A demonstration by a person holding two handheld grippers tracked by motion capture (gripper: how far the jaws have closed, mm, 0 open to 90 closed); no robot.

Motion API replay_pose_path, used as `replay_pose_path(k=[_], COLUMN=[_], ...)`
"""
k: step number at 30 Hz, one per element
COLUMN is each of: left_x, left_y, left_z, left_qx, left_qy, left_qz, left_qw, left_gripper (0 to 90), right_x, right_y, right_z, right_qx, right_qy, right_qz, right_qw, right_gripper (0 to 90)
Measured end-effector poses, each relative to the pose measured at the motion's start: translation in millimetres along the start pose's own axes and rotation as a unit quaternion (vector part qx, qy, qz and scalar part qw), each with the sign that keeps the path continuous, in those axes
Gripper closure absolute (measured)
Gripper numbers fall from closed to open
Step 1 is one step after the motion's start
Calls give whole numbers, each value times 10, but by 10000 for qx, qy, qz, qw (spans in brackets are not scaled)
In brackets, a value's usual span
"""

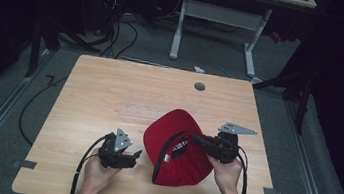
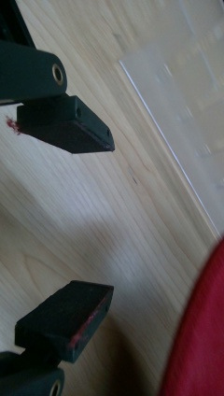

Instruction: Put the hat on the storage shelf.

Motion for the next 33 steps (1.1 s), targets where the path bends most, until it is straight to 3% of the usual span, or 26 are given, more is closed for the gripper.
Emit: replay_pose_path(k=[5,14,22,28,33], left_x=[-89,-169,-63,-25,-21], left_y=[-70,-146,-108,-76,-66], left_z=[181,354,342,328,354], left_qx=[-164,-356,-362,-321,-249], left_qy=[-191,-242,-205,-312,-618], left_qz=[-151,-270,-45,46,104], left_qw=[9996,9987,9991,9990,9977], left_gripper=[262,262,263,264,263], right_x=[25,111,94,63,31], right_y=[30,28,-44,-64,-66], right_z=[29,49,64,74,75], right_qx=[-32,-77,-188,-301,-378], right_qy=[-67,-136,-110,-84,-48], right_qz=[62,137,-34,-183,-352], right_qw=[10000,9998,9998,9993,9987], right_gripper=[796,796,794,793,792])
Point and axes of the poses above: each handheld gripper's, and its own axes: y roughly backward along the jaws, x roughly out of its top, z roughly to its right, the point moved 9 cm from there along -y, roughly forward along the jaws, and after that the axes turned 12 degrees about y, right-handed, at the moved point
